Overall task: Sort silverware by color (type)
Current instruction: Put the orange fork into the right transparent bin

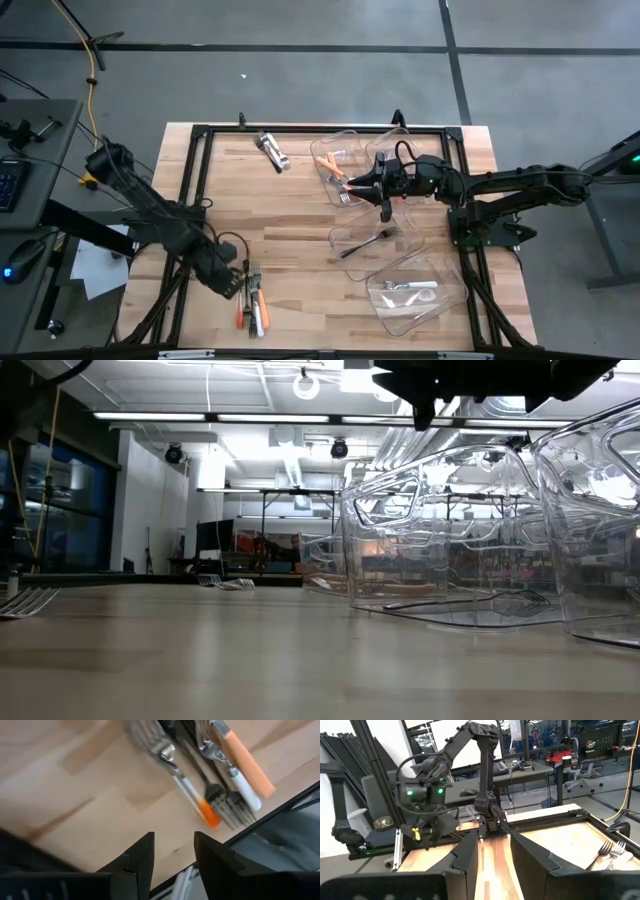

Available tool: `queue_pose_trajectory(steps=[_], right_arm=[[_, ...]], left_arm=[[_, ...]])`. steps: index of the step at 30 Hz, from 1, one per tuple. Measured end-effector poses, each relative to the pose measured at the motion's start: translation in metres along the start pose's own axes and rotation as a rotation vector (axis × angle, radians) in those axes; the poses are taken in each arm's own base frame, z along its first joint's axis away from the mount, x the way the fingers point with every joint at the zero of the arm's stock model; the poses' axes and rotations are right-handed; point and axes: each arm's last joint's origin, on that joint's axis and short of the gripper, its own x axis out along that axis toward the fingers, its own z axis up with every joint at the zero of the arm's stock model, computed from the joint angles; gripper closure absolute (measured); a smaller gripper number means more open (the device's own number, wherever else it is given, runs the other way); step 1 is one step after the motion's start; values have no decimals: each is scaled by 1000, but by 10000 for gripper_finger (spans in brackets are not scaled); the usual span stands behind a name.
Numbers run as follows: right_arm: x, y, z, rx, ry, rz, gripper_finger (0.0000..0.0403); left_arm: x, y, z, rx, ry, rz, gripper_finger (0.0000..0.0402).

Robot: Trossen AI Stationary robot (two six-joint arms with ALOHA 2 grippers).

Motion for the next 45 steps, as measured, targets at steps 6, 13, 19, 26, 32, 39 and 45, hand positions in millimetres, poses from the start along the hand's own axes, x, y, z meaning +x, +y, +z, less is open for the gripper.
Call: queue_pose_trajectory(steps=[6,13,19,26,32,39,45], right_arm=[[0,-1,-4,7,38,-7,302],[0,-1,-5,9,54,-7,302],[0,-1,-7,12,71,-10,302],[0,-2,-10,17,102,-16,302],[-1,-2,-12,20,122,-20,302],[-1,-3,-14,17,144,-28,302],[-1,-3,-14,17,147,-28,302]], left_arm=[[21,-18,1,-84,-46,-86,275],[35,-18,2,-117,-30,-14,275],[43,-20,3,-150,-43,-5,275],[43,-16,6,-205,-79,33,275],[48,-15,7,-220,-87,58,275],[61,-16,9,-288,-97,87,275],[68,-15,10,-296,-90,128,275]])
